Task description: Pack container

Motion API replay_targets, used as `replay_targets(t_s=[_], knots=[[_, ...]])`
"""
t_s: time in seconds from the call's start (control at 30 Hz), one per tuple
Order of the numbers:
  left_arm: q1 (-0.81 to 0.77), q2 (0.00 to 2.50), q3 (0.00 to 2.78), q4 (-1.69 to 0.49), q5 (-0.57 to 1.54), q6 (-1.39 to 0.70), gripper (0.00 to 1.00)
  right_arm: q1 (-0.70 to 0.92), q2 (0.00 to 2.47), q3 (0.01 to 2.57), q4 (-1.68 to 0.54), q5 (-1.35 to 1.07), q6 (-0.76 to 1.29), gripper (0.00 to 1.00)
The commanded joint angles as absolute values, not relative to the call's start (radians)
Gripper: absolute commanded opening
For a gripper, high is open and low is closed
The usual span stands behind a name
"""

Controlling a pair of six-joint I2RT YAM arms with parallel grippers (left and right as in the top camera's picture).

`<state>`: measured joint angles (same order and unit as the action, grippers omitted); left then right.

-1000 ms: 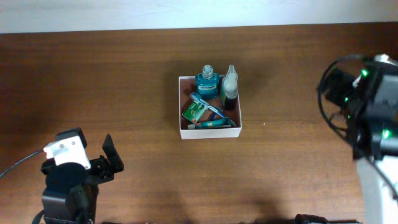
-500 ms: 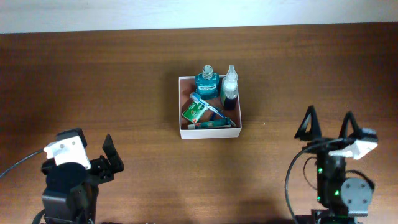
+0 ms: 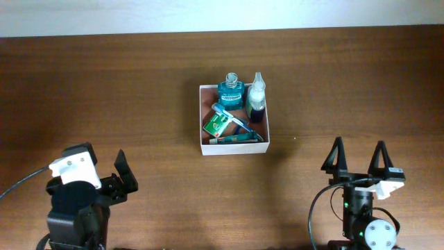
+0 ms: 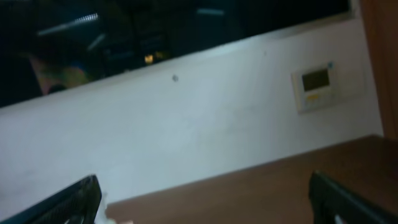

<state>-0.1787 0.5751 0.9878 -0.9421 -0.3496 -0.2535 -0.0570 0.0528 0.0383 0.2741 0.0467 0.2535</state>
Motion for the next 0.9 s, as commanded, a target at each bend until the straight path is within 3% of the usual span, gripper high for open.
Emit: replay_targets(t_s=[0.0,0.57,0.87], knots=[[-0.174,0.573,0.997,-0.941,-0.363,-0.245,0.99,-0.054,0.003,0.006,0.209,0.042,0.232,0.99],[-0.174,0.573,0.997,-0.941,-0.363,-0.245,0.99,-0.053,0.003,0.006,-0.079,0.060,0.107,0.99],[-0.174,0.573,0.997,-0.941,-0.363,-0.245,0.99,-0.052,0.003,0.006,-0.078,0.056,0.056,0.99]])
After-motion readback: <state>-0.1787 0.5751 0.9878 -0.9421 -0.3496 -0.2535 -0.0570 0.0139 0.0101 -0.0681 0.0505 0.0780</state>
